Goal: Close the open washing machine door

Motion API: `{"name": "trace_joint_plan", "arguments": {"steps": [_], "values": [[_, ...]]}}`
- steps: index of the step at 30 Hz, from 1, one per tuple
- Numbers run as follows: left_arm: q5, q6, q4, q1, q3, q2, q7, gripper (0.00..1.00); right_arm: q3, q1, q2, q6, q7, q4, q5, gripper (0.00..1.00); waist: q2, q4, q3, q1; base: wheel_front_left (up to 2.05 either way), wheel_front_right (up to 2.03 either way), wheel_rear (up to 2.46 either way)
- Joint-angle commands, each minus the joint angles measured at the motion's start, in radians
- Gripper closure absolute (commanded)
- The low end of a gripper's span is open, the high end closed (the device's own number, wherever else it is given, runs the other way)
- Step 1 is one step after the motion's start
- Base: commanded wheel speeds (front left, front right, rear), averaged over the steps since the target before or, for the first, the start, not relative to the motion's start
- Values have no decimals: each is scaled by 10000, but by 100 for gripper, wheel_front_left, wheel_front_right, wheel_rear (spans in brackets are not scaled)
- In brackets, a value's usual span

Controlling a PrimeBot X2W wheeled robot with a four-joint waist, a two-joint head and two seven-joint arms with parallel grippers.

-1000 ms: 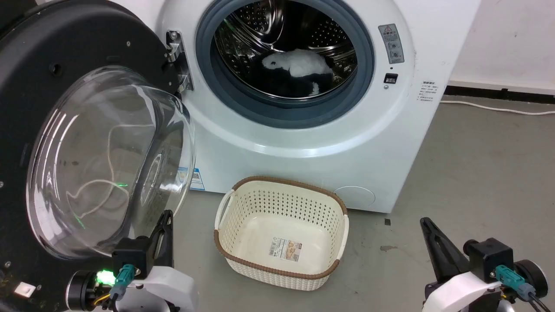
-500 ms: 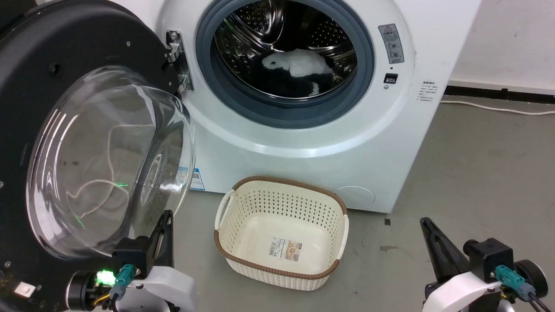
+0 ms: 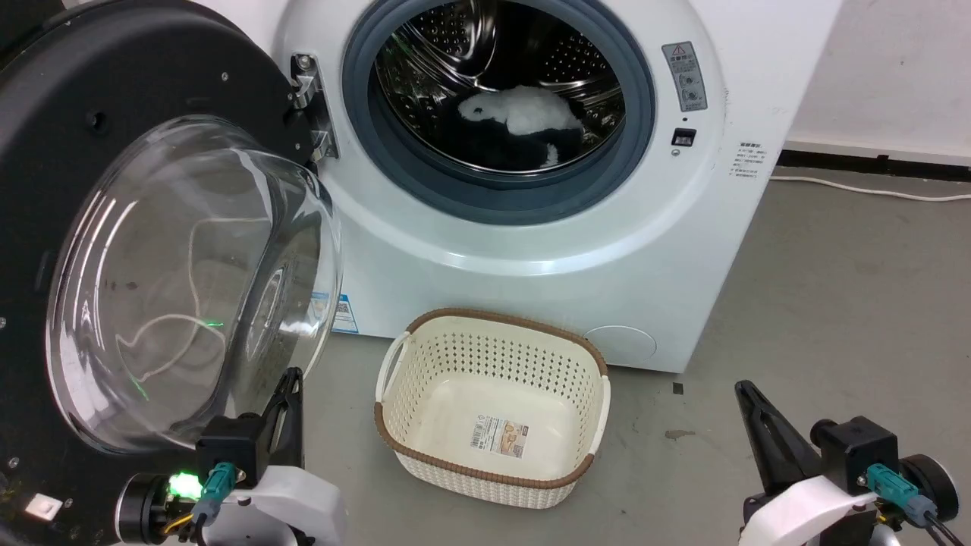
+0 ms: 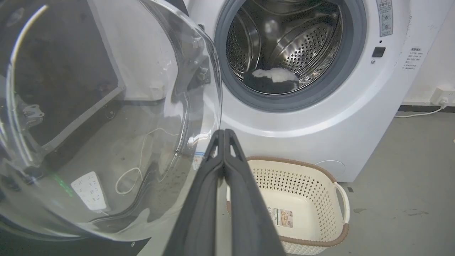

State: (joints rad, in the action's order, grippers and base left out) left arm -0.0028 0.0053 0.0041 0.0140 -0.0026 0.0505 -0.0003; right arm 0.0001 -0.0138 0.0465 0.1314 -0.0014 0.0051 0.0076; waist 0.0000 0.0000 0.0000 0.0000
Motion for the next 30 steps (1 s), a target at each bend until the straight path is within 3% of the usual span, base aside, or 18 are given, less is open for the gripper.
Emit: {"name": "trace_joint_plan", "arguments": {"steps": [1,5,6,19,20,21,30], "values": [[28,-53,-41,-140,26,-3,3,100,-1,138,37,-7,14,-51,-76,100,0,0,0,0,0,0,0],[28,-53,-41,-140,26,-3,3,100,-1,138,37,-7,14,-51,-76,100,0,0,0,0,0,0,0],[28,-53,-41,-140,26,-3,3,0,-1,138,37,-7,14,-51,-76,0,0,0,0,0,0,0,0],[-312,-20,-24,-95,-61,0,-155,0,46,-121,3,-1,-194,57,295,0,0,1,8,0,0,0,0],[-350,-21,-27,-103,-66,0,-173,66,51,-130,3,-1,-215,66,326,0,0,2,10,0,0,0,0],[-389,-26,-31,-110,-72,0,-189,100,56,-139,3,-1,-237,76,359,0,0,4,11,0,0,0,0],[-697,-88,-107,-162,-123,14,-374,100,95,-216,6,-1,-427,169,638,0,0,35,38,0,0,0,0]]}}
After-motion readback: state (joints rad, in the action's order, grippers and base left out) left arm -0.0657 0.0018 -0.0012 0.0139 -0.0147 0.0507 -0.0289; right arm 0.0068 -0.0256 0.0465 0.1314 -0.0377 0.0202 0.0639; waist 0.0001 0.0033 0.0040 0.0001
